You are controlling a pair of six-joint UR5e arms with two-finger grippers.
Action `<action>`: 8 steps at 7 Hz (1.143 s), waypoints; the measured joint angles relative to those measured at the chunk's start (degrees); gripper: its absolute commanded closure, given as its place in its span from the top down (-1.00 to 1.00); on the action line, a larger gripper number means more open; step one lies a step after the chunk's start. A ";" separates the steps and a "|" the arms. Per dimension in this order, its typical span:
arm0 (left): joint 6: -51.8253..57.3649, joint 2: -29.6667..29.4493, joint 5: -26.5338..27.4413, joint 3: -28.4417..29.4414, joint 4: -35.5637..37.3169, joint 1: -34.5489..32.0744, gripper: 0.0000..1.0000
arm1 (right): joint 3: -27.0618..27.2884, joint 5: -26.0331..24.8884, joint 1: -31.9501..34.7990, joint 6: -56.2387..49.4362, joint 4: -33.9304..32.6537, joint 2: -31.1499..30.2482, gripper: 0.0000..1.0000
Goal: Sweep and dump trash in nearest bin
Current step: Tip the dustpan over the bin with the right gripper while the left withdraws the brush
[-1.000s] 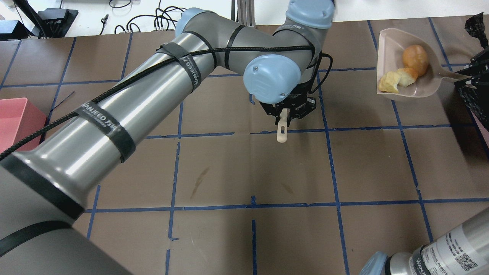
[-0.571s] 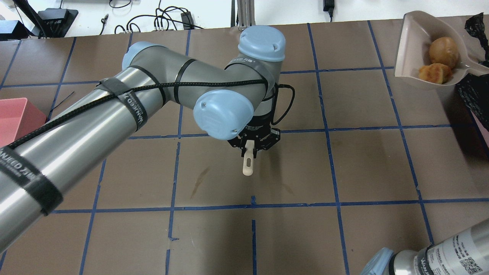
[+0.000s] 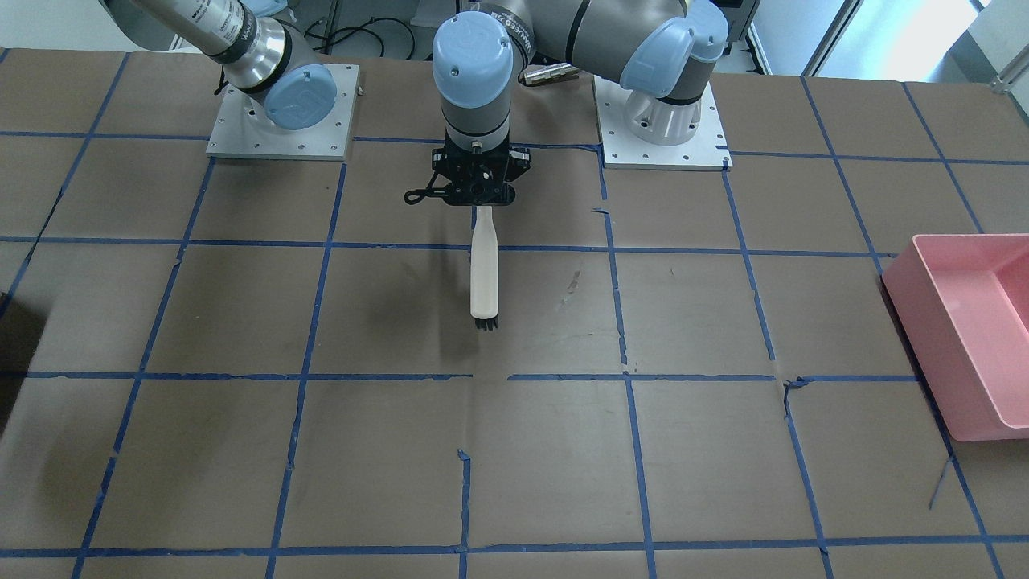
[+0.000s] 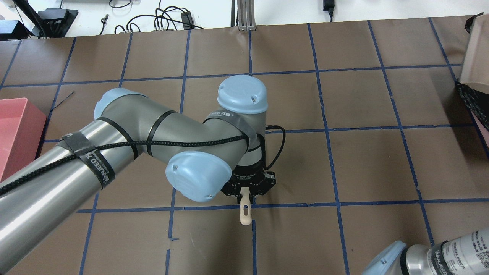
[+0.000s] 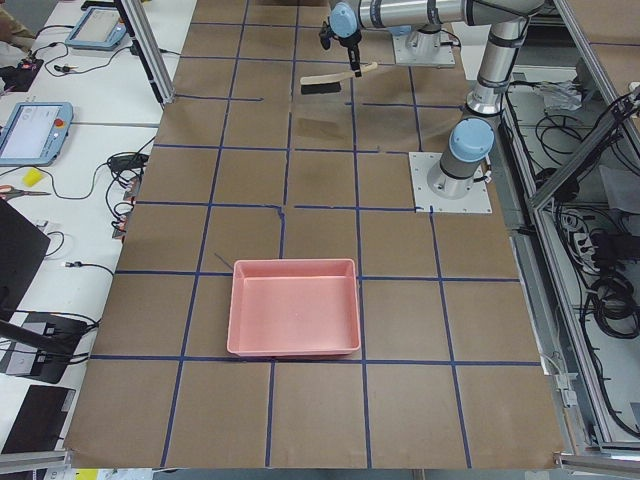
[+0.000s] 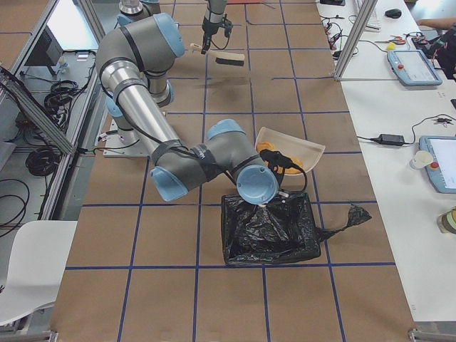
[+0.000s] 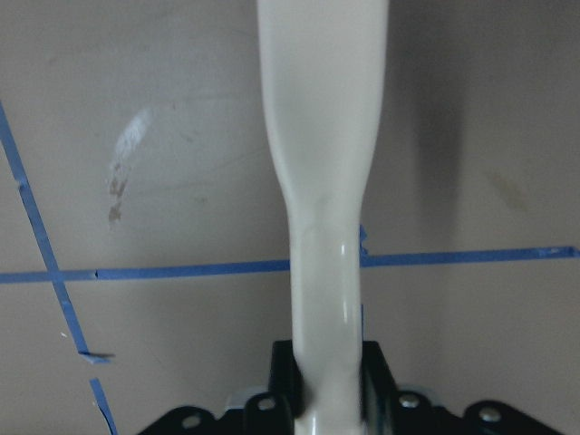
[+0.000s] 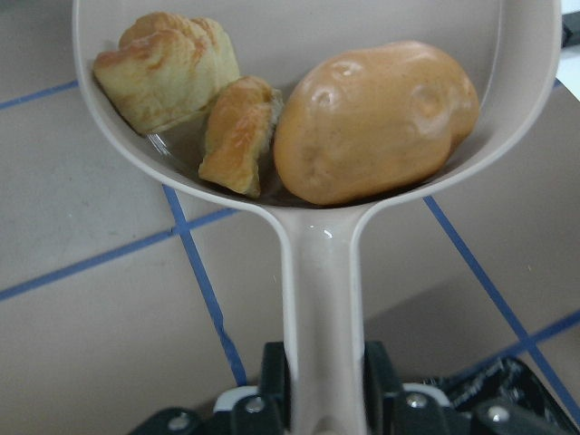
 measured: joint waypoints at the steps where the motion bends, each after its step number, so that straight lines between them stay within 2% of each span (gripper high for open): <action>1: -0.90 0.17 -0.35 -3.01 4.53 -1.83 -0.99 | -3.37 -3.10 -2.55 -1.16 -0.53 1.62 -1.00; 3: -1.18 0.38 -0.57 -6.11 9.35 -3.12 -0.99 | -6.99 -8.52 -4.98 -3.86 -7.04 4.12 -1.00; 5: 1.79 1.27 -2.27 -9.22 14.30 -2.87 -0.99 | -7.50 -15.01 -4.77 -5.32 -15.67 5.42 -1.00; 8: 4.59 1.63 -3.19 -11.12 17.06 -1.24 -0.99 | -5.39 -29.29 1.79 -5.53 -24.65 5.61 -1.00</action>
